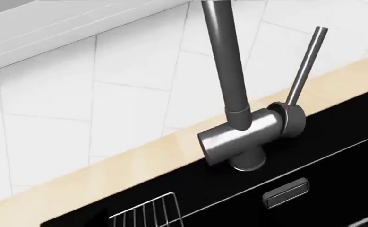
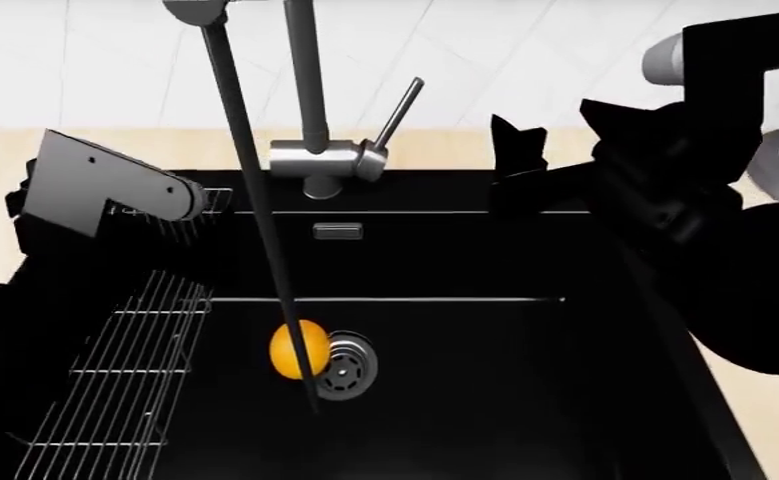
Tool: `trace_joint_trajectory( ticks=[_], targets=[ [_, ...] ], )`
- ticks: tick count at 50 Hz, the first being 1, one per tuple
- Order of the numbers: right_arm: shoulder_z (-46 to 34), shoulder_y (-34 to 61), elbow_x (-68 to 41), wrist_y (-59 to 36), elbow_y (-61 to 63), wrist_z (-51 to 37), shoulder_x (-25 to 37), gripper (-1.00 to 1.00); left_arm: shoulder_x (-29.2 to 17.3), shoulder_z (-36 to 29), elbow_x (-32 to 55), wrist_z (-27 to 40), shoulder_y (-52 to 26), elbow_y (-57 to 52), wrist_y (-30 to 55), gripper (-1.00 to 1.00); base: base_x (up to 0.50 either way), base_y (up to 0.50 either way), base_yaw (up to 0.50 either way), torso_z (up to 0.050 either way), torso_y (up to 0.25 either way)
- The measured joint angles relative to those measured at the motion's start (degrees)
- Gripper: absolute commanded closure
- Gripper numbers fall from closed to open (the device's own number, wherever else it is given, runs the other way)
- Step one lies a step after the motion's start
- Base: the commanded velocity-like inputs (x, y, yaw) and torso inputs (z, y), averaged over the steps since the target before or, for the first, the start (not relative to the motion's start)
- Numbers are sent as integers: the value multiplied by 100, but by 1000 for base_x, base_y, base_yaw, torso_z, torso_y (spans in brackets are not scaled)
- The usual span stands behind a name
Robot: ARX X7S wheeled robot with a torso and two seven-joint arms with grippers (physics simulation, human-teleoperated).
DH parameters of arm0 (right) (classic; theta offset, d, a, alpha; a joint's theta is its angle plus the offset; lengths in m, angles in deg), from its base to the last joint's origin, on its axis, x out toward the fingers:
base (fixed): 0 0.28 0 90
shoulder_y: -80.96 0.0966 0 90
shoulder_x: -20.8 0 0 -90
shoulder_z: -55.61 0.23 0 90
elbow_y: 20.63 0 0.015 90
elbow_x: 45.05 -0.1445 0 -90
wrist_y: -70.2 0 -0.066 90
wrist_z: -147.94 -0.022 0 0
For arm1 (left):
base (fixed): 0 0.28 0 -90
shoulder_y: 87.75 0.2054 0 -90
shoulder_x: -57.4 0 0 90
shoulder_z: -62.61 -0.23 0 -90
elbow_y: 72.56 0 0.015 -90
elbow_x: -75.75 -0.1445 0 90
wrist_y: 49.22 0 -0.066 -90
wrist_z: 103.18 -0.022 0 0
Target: Pick the sweet potatos and asparaguss from the sink and place them in one bowl. Place the orange in the other bowl. Then turn off the sink faucet.
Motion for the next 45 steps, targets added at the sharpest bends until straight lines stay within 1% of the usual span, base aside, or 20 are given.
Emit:
trace_joint_trajectory(
  ticks=[12, 24, 31, 45],
  targets=[
    [55, 113, -340, -156, 272, -289, 152, -100, -266, -15, 573, -24, -217, -854, 443, -100, 0, 0, 0, 0, 0],
    [105, 57, -419, -134, 392, -341, 241, -100, -162, -309, 641, -74, -611, -1332, 893, -100, 0, 0, 0, 0, 0],
    [118, 6, -405, -103, 416, -319, 264, -100, 27, -716, 358, -284, -882, -1387, 1180, -100, 0, 0, 0, 0, 0],
    [150, -104, -342, -20, 426, -231, 310, -100, 390, -1768, -178, -1105, -1535, -1422, 1796, -100, 0, 0, 0, 0, 0]
  ],
)
